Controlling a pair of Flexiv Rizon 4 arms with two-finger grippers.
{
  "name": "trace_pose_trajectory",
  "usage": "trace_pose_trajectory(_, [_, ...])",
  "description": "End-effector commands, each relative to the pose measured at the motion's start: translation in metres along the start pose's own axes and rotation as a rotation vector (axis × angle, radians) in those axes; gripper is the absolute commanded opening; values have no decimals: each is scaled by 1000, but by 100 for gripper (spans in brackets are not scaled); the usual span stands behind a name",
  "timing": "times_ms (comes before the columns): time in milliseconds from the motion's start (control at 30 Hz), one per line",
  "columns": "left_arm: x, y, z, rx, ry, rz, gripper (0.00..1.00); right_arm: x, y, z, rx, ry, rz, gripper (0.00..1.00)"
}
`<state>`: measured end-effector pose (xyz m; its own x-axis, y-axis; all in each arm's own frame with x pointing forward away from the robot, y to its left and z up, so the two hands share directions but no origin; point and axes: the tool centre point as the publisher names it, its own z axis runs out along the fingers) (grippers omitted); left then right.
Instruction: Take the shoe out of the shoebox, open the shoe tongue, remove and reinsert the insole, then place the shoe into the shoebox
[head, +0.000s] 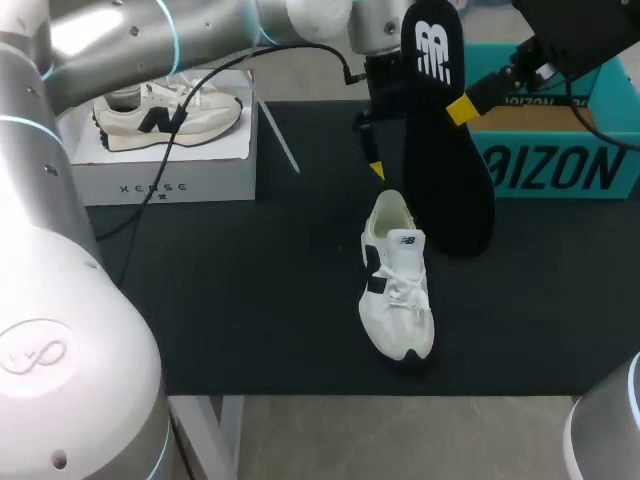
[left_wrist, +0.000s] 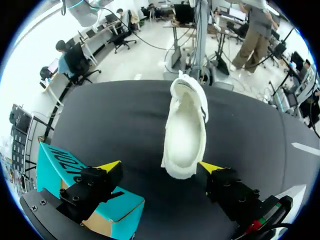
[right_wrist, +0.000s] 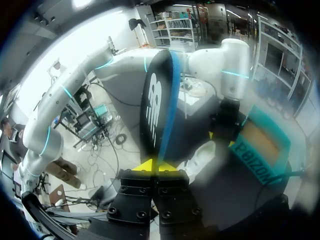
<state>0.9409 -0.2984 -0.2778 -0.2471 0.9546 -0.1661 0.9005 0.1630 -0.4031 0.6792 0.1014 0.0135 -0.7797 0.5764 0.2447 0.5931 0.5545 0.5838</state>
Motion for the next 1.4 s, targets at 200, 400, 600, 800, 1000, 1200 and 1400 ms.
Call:
trace_pose_trajectory(200, [50, -24, -28, 119, -1305, -132, 100, -1, 2, 0, 5, 1, 1, 0])
trace_pose_trajectory(400, [66, -36, -33, 104, -1578, -176, 100, -1, 2, 0, 5, 1, 1, 0])
trace_pose_trajectory(600, [62, -53, -33, 144, -1523, -155, 100, -1, 2, 0, 5, 1, 1, 0])
trace_pose_trajectory(800, [62, -53, -33, 144, -1523, -155, 100, -1, 2, 0, 5, 1, 1, 0])
trace_pose_trajectory(1000, [62, -53, -33, 144, -1523, -155, 100, -1, 2, 0, 5, 1, 1, 0])
trace_pose_trajectory(1200, [62, -53, -33, 144, -1523, -155, 100, -1, 2, 0, 5, 1, 1, 0])
trace_pose_trajectory(1400, [62, -53, -33, 144, -1523, -155, 100, -1, 2, 0, 5, 1, 1, 0])
